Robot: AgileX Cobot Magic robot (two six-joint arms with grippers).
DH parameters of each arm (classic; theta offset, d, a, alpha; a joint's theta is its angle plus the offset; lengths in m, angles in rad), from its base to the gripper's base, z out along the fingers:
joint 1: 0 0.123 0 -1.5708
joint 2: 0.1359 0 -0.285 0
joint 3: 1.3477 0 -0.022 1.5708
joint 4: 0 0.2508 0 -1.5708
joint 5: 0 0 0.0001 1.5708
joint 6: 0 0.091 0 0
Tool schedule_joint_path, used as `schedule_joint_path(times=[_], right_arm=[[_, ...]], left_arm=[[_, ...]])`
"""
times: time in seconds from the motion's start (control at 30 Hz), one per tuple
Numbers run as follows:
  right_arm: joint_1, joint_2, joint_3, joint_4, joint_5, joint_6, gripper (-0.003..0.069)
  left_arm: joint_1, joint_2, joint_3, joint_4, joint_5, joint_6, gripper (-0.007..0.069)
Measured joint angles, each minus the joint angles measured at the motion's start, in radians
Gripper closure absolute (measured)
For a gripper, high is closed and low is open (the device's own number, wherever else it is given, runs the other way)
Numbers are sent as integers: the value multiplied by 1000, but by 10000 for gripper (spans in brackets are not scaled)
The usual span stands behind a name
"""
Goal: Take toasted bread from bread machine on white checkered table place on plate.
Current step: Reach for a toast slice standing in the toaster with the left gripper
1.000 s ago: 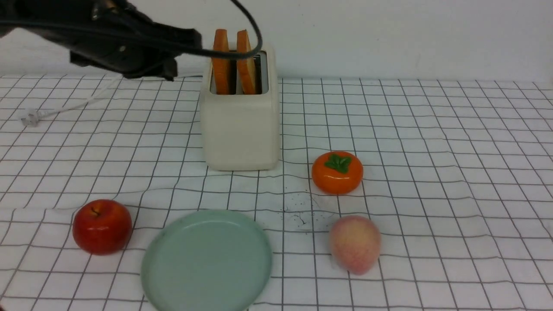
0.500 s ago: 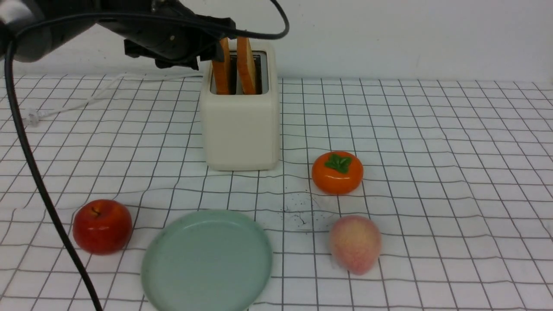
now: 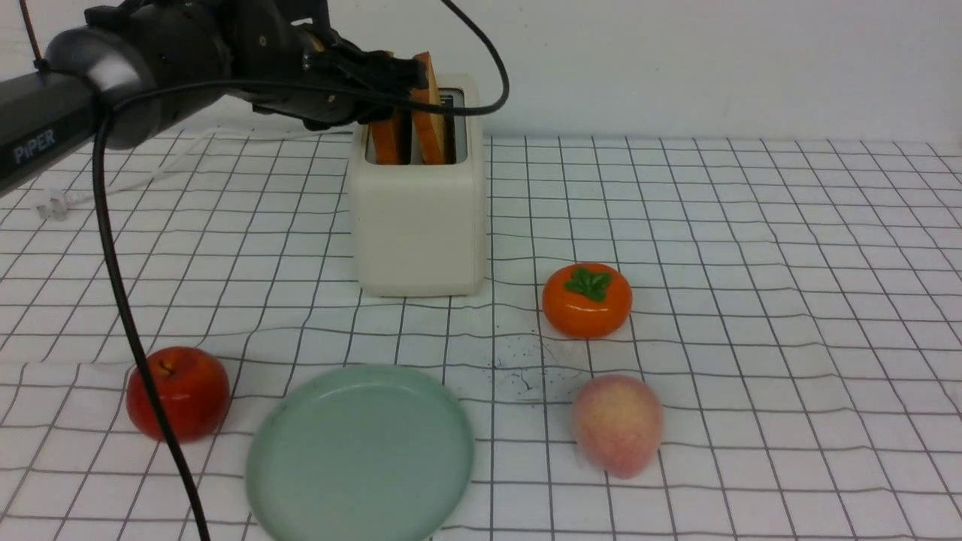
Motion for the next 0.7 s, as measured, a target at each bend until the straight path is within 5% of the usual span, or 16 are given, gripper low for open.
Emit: schedule_joint_path(times=[0.27,0.7], right_arm=[[0,0,0,3,-54,-1,624],[0,0,0,18,-139,-18,617]], left_arm=[[0,0,-1,2,-74,1,523],[0,-89,1,34,-70,2,524]])
